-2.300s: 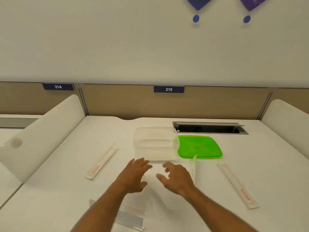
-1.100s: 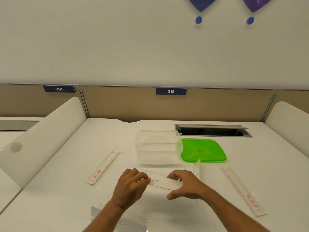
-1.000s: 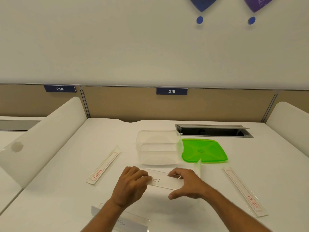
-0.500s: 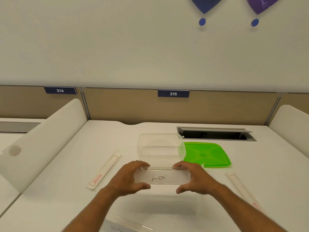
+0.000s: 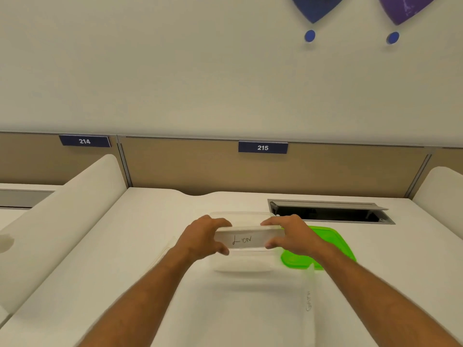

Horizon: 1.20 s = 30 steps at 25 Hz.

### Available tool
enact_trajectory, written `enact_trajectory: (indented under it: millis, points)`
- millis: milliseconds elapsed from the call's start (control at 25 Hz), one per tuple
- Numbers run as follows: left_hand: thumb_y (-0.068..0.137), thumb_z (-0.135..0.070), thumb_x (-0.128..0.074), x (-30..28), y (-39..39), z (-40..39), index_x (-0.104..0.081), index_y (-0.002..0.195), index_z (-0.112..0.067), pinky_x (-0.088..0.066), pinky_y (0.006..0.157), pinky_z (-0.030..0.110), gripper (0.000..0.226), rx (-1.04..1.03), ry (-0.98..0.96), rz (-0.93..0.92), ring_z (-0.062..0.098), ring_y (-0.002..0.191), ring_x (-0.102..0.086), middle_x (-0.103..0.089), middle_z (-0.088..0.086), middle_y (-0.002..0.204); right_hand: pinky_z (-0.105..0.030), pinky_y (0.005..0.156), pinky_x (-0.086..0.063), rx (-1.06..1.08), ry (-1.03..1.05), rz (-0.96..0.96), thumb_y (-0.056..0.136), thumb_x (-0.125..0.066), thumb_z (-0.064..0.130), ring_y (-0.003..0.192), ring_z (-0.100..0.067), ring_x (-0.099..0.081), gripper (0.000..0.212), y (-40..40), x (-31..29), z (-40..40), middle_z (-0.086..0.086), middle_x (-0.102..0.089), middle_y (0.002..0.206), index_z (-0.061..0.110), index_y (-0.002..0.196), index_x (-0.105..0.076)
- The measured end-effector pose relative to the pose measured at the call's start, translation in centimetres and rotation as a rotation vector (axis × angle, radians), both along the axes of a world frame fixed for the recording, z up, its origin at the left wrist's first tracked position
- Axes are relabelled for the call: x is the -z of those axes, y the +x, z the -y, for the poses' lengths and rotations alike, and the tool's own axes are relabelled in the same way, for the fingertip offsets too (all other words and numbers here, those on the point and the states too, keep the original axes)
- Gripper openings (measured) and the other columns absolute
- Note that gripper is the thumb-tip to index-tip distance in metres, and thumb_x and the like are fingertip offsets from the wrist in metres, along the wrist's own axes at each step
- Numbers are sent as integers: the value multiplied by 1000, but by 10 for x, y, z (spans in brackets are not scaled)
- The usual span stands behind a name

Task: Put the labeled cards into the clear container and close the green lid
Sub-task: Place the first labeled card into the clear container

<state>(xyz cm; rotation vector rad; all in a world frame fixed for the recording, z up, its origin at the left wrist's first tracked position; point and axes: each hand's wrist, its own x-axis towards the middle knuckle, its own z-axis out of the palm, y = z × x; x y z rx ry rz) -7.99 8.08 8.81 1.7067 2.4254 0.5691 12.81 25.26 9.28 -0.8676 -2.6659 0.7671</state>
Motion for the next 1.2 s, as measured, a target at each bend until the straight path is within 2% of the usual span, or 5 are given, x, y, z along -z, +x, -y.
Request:
enact_trajectory:
  millis: [120, 320, 560, 880, 1200]
  points:
    - [71, -37, -84, 3, -14, -25, -59, 126, -36, -48, 86, 34, 61, -10, -43, -12, 23, 104, -56, -58, 0, 105, -32, 81, -55, 16, 45, 90, 67, -84, 35, 84, -18, -65, 56, -20, 1, -20, -4, -65, 111, 36, 119, -64]
    - [77, -35, -80, 17, -36, -62, -57, 126, -35, -49, 87, 35, 55, -8, -141, -81, 25, 107, -59, -63, 4, 115, -34, 91, -49, -21, 170, 291, 78, -76, 36, 111, -27, -57, 56, -51, 10, -44, -8, -60, 122, 29, 130, -55]
    - [83, -33, -75, 44, -53, -100, -52, 133, -31, -48, 89, 37, 55, 23, -314, -234, 30, 111, -60, -63, 5, 125, -37, 86, -50, -65, 265, 480, 79, -74, 34, 112, -33, -57, 53, -85, 44, -71, -13, -60, 122, 22, 126, -53]
    - [86, -18, -69, 75, -52, -126, -53, 125, -18, -48, 81, 38, 43, 57, -467, -333, 32, 105, -62, -62, 10, 118, -38, 82, -46, -141, 376, 685, 81, -73, 31, 109, -34, -58, 50, -108, 77, -81, -15, -59, 119, 13, 121, -51]
    - [87, -14, -70, 82, -50, -130, -54, 120, -13, -46, 78, 38, 36, 93, -524, -434, 33, 102, -64, -64, 13, 113, -41, 87, -46, -189, 460, 758, 84, -69, 26, 112, -35, -57, 45, -115, 85, -77, -16, -58, 123, 11, 122, -51]
